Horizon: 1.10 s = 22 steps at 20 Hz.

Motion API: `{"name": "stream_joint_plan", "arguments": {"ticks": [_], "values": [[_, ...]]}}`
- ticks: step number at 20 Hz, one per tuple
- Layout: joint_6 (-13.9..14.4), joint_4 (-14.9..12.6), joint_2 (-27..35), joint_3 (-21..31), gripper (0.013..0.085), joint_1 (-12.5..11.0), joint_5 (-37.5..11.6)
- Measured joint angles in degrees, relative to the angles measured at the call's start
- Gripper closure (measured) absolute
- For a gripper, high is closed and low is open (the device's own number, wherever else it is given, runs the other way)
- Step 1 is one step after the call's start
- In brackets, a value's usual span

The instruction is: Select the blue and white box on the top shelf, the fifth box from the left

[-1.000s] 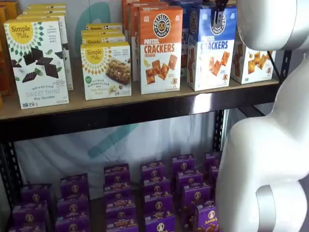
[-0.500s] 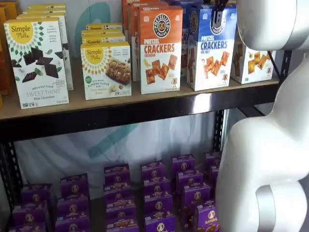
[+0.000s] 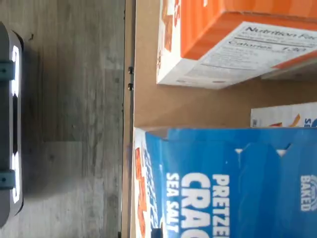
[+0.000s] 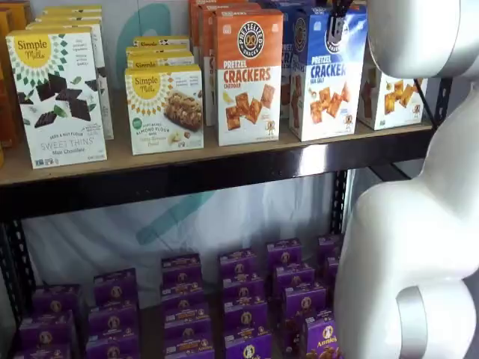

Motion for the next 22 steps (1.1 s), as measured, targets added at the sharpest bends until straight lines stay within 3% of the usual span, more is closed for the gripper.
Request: {"name": "stream_joint_plan", "arguments": {"ticks": [8, 16, 22], "values": [[-0.4, 1.5, -0.4, -1.7, 0.041, -1.1, 3.1], [-1.5, 2.2, -6.6, 3.5, 0.041, -2.4, 2.4], [-0.7, 2.7, -13.4, 9.5, 0.041, -1.8, 2.6]]}}
